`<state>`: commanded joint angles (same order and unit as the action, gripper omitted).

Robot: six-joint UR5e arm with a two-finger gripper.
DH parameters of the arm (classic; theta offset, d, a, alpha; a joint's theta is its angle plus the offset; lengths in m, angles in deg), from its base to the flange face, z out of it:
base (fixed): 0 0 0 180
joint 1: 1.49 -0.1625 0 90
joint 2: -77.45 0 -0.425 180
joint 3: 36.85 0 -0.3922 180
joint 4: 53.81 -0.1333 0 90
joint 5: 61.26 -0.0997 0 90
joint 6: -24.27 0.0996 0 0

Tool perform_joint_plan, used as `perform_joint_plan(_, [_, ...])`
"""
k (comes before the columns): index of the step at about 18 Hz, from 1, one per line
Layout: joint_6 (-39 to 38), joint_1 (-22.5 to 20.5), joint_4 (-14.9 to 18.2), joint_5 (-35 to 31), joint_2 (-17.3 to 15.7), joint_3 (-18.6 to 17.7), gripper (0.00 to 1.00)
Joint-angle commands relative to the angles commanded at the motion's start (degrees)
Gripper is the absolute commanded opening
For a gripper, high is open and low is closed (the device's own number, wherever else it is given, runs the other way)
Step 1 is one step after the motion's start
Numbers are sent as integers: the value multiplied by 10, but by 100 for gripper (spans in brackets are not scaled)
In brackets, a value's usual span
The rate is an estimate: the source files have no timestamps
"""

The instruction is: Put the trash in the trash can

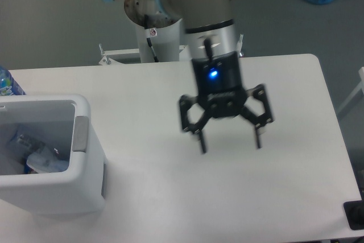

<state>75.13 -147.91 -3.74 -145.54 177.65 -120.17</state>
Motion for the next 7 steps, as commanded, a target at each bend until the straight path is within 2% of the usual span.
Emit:
perform_joint_plan(2, [55,-19,38,3,-13,3,100])
perform_joint_plan(4, [100,-29,63,2,-19,4,100])
perform_joint_plan(7, [129,-41,76,3,-23,4,100])
